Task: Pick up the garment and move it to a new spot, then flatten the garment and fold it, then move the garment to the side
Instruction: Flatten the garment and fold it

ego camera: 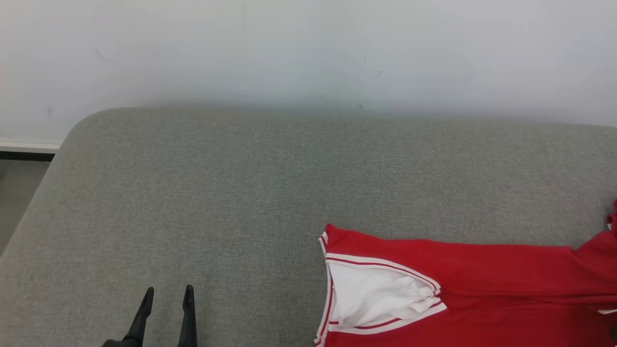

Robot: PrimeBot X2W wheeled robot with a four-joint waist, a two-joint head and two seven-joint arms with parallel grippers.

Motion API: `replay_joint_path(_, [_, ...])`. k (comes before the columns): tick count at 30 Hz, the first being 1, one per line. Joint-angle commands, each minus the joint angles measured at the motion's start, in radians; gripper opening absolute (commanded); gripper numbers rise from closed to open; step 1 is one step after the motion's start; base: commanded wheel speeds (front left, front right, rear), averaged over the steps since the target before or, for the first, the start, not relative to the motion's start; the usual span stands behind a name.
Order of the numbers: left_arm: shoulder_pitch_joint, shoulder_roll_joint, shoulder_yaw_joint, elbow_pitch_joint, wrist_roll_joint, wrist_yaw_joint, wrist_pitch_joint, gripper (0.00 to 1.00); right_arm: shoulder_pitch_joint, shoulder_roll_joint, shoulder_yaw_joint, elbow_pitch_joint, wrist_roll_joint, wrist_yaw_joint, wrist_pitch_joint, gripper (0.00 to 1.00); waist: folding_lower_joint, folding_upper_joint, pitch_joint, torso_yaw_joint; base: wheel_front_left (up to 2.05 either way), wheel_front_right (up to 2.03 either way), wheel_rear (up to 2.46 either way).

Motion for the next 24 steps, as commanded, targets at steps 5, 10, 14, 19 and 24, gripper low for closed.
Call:
replay_joint_path(5, [0.012, -0.002, -0.002, -0.001, -0.013, 0.005, -0.003, 1.00, 0.025, 0.030, -0.021, -0.087, -0.035, -0.003, 0.016, 0.00, 0.0000, -0.0002, -0.005, -0.009, 0.00, 0.00, 0.00])
replay_joint_path(10, [0.015, -0.002, 0.002, 0.000, -0.018, 0.008, -0.003, 1.00, 0.044, 0.085, 0.083, -0.189, -0.002, -0.003, 0.051, 0.00, 0.0000, -0.0002, -0.014, -0.020, 0.00, 0.00, 0.00])
replay_joint_path(14, [0.018, -0.002, 0.001, 0.003, -0.024, 0.007, -0.003, 1.00, 0.068, 0.118, 0.214, -0.259, 0.052, -0.003, 0.073, 0.00, 0.0000, -0.0002, -0.023, -0.026, 0.00, 0.00, 0.00])
replay_joint_path(19, [0.017, -0.002, -0.003, 0.006, -0.024, 0.007, -0.003, 1.00, 0.085, 0.145, 0.375, -0.309, 0.131, -0.003, 0.079, 0.00, 0.0000, -0.0002, -0.029, -0.024, 0.00, 0.00, 0.00])
replay_joint_path(24, [0.018, -0.002, -0.003, 0.008, -0.028, 0.007, -0.003, 1.00, 0.056, 0.158, 0.511, -0.305, 0.193, -0.003, 0.051, 0.00, 0.0000, -0.0002, -0.030, -0.017, 0.00, 0.00, 0.00])
